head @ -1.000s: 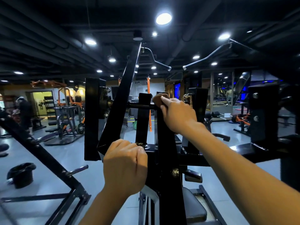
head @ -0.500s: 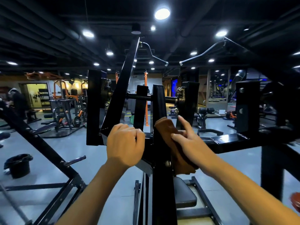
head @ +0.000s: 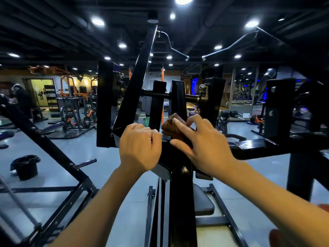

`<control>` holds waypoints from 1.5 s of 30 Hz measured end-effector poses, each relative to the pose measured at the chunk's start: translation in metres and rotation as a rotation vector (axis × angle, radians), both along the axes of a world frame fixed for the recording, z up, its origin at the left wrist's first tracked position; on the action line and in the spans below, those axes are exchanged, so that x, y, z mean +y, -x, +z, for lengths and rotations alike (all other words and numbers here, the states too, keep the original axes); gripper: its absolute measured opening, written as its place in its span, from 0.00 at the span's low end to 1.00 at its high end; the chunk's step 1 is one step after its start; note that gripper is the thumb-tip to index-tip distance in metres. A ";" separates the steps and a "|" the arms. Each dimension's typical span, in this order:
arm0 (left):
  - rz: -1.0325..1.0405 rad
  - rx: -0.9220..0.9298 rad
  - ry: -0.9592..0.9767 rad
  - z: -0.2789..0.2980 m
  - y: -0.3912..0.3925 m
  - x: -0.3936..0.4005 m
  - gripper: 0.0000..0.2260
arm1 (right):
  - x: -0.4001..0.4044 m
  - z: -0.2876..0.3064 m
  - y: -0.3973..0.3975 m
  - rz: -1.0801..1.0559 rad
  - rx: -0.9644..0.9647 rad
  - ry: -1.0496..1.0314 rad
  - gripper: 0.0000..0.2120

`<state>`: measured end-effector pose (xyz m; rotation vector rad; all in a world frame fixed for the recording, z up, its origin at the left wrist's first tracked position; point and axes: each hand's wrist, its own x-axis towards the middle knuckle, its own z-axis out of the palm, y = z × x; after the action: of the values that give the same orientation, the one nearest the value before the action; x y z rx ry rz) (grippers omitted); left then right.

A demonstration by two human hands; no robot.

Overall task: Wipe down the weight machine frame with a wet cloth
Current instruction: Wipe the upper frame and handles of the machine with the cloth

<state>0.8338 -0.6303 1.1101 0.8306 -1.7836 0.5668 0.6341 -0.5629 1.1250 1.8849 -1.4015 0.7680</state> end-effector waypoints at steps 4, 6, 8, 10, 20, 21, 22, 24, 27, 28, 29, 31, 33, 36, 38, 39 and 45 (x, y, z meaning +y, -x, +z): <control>-0.061 0.060 0.076 -0.003 0.001 -0.004 0.21 | 0.002 -0.019 0.004 0.160 -0.159 -0.088 0.25; -0.076 0.102 0.091 -0.005 0.003 -0.004 0.21 | -0.007 -0.020 0.004 0.211 -0.221 -0.099 0.24; -0.052 0.119 0.076 -0.006 0.004 -0.005 0.21 | -0.032 -0.007 -0.001 0.184 -0.246 -0.068 0.24; -0.059 0.102 0.060 -0.006 0.002 -0.006 0.20 | -0.078 0.023 0.002 0.143 -0.293 -0.089 0.22; -0.084 0.037 0.071 -0.006 -0.004 -0.010 0.21 | -0.185 0.098 0.018 0.050 -0.461 -0.131 0.24; -0.085 0.052 0.078 -0.007 -0.003 -0.010 0.21 | -0.164 0.083 0.015 0.083 -0.446 -0.108 0.23; -0.087 0.063 0.081 -0.008 -0.003 -0.010 0.21 | -0.140 0.064 0.011 0.129 -0.429 -0.077 0.23; -0.089 0.077 0.085 -0.009 -0.002 -0.011 0.21 | -0.089 0.023 0.006 0.204 -0.402 -0.048 0.22; -0.072 0.080 0.077 -0.010 -0.001 -0.012 0.22 | -0.055 0.001 0.002 0.258 -0.418 -0.095 0.22; -0.073 0.075 0.073 -0.009 -0.001 -0.012 0.22 | -0.061 0.007 0.004 0.249 -0.427 -0.096 0.21; -0.075 0.068 0.069 -0.009 -0.001 -0.010 0.22 | -0.075 0.017 0.007 0.238 -0.430 -0.083 0.21; -0.074 0.043 0.064 -0.007 -0.002 -0.009 0.22 | -0.115 0.050 0.013 0.201 -0.441 -0.065 0.22; -0.071 0.019 0.067 -0.005 -0.003 -0.008 0.21 | -0.158 0.085 0.019 0.189 -0.494 -0.108 0.22; -0.060 0.009 0.058 -0.003 -0.005 -0.009 0.21 | -0.193 0.119 0.020 0.186 -0.671 -0.176 0.22; -0.058 0.009 0.038 -0.004 -0.004 -0.008 0.22 | -0.185 0.111 0.018 0.190 -0.702 -0.163 0.22; -0.061 0.014 0.030 -0.005 -0.004 -0.007 0.22 | -0.170 0.098 0.016 0.201 -0.681 -0.140 0.22; -0.041 0.033 0.036 -0.005 -0.001 -0.007 0.23 | -0.070 0.010 0.011 0.297 -0.477 -0.055 0.21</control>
<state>0.8351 -0.6370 1.1052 0.7727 -1.7517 0.5545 0.6232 -0.6329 1.1351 2.0663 -1.4387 1.4109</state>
